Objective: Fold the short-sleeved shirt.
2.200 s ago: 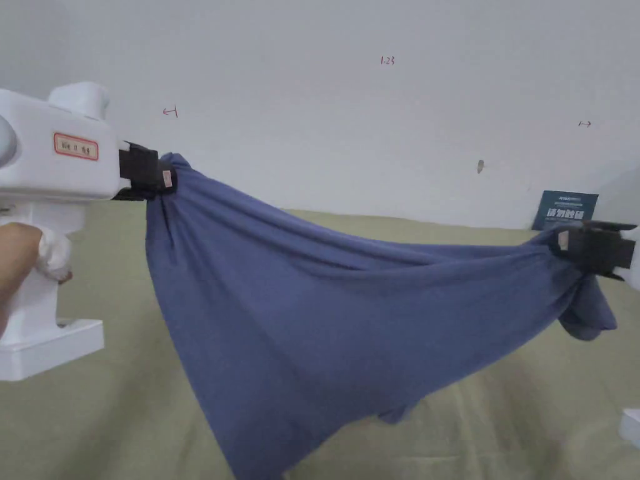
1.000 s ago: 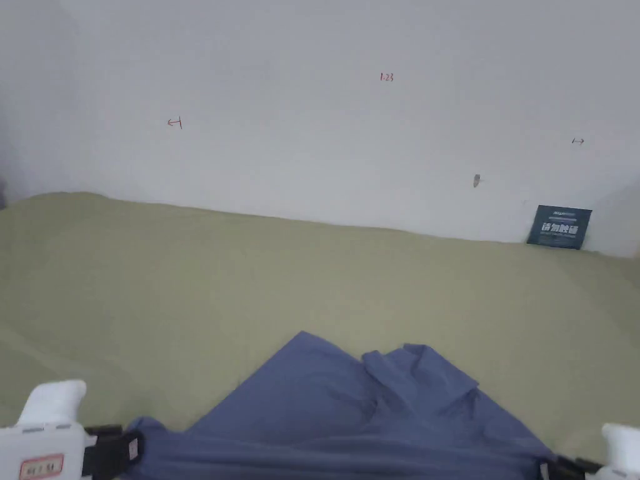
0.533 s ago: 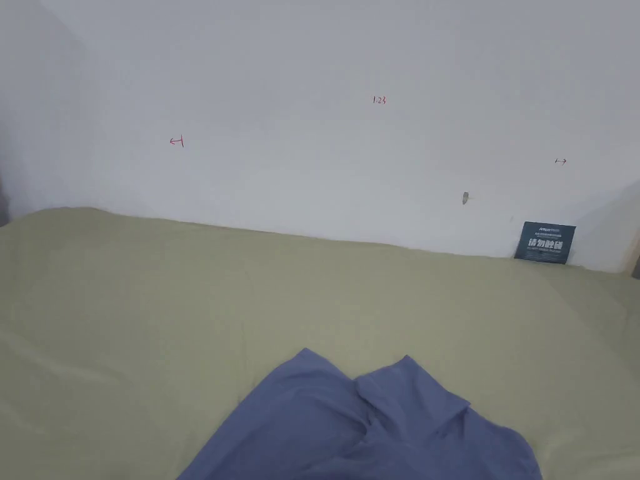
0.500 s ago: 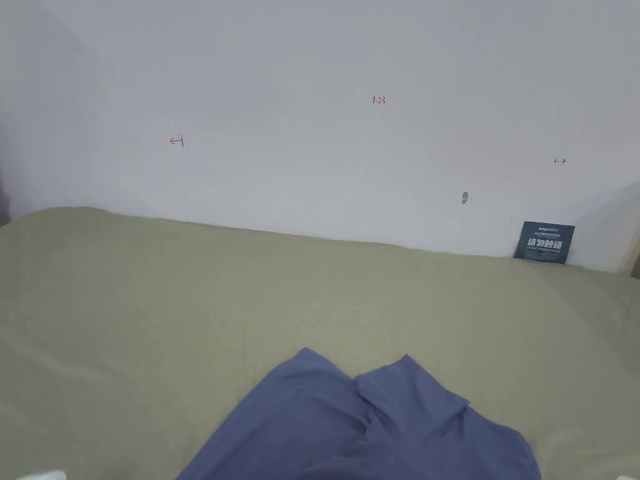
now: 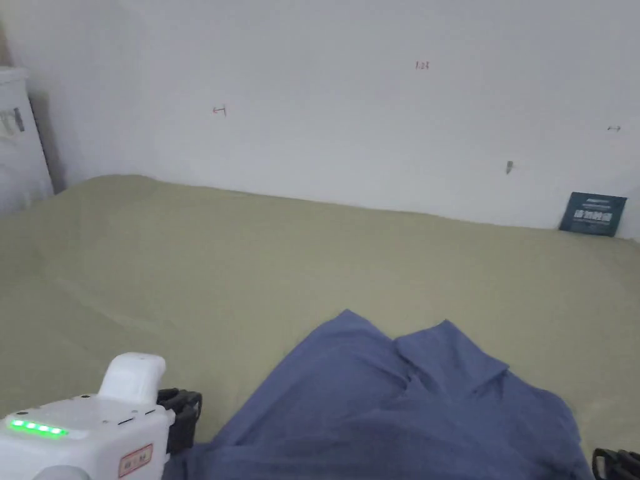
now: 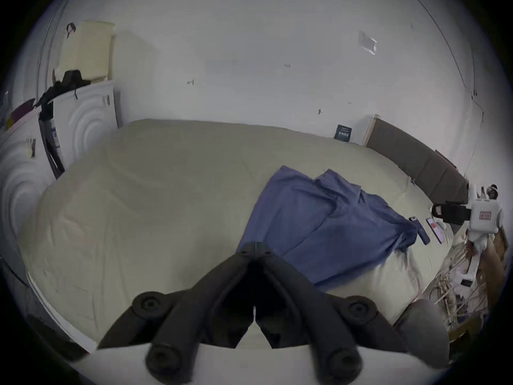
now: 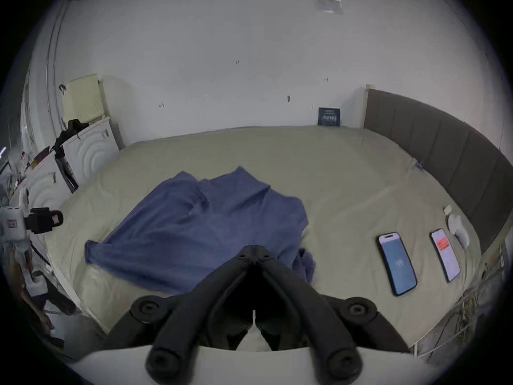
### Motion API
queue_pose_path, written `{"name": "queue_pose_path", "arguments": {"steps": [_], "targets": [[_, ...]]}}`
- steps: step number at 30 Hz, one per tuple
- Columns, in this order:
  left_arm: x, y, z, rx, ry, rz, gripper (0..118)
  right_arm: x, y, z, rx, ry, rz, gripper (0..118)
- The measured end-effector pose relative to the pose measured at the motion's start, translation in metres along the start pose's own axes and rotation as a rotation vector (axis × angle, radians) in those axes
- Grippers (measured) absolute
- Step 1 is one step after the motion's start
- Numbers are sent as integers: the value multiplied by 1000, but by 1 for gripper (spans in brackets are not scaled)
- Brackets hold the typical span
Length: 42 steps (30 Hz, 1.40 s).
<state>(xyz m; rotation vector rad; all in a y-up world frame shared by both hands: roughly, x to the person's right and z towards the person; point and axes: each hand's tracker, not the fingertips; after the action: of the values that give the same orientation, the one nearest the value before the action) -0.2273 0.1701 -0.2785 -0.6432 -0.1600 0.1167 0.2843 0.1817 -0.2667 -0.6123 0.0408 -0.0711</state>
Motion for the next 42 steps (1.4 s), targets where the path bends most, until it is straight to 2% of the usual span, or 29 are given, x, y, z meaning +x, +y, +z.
{"name": "queue_pose_path", "arguments": {"steps": [1,2,5,10,11,12,13,14,16,19,20,21,22,23,24,25,28,30,31,32,33,34,35,37,38,39,40,41,42], "targets": [[-5,0,-4,-24,-6,13,90,-2,-2,-2,-11,-3,2,0],[-11,1,-8,-57,-19,20,100,-3,-4,-4,-17,1,3,0],[-37,2,-35,-184,-76,11,99,-5,1,-7,-30,23,1,0],[-50,-11,-83,-336,-63,-9,95,-7,-3,-18,-45,47,39,0],[-51,-13,-92,-353,-57,-7,80,-8,-2,-20,-50,48,42,0],[-53,-17,-105,-372,-53,5,48,-9,0,-23,-57,52,44,0],[-55,-21,-114,-399,-39,23,6,-8,0,-27,-61,56,46,0],[-58,-25,-121,-414,-40,57,2,-6,-2,-31,-65,59,52,0],[-60,-34,-118,-363,-117,142,2,-4,1,-44,-88,80,86,0],[-49,-42,-103,-328,-147,109,2,4,11,-72,-124,87,125,0],[-47,-43,-101,-336,-158,83,2,7,21,-85,-127,95,121,7],[-43,-45,-97,-343,-156,63,2,10,34,-100,-130,110,111,27],[-41,-45,-95,-344,-151,51,2,16,46,-116,-129,123,102,51],[-39,-45,-94,-341,-152,48,2,19,60,-133,-128,124,102,91],[-37,-44,-93,-341,-154,51,2,20,77,-155,-122,125,110,114],[-38,-41,-90,-336,-154,54,2,23,94,-177,-138,147,133,117],[-38,-37,-88,-319,-153,59,2,28,132,-244,-307,215,193,114],[-43,-35,-90,-315,-142,53,2,39,139,-278,-302,187,288,114],[-44,-34,-91,-321,-144,54,2,39,137,-296,-366,149,361,114],[-43,-34,-91,-324,-139,54,2,39,136,-312,-420,113,398,110],[-36,-32,-88,-320,-129,47,2,41,133,-327,-476,83,400,101],[-36,-32,-89,-321,-129,47,2,44,130,-337,-497,83,388,81],[-35,-32,-90,-324,-121,50,2,47,125,-346,-498,104,367,81],[-32,-31,-90,-329,-128,66,2,52,115,-356,-505,167,308,73],[-30,-31,-90,-327,-118,63,2,59,115,-361,-508,167,278,50],[-30,-31,-91,-328,-115,61,2,61,114,-362,-528,167,256,2],[-29,-31,-92,-332,-115,63,2,59,115,-357,-497,93,268,2],[-30,-31,-92,-330,-109,68,2,59,118,-350,-461,126,238,2],[-30,-30,-93,-331,-116,76,2,55,123,-333,-438,201,218,2]]}}
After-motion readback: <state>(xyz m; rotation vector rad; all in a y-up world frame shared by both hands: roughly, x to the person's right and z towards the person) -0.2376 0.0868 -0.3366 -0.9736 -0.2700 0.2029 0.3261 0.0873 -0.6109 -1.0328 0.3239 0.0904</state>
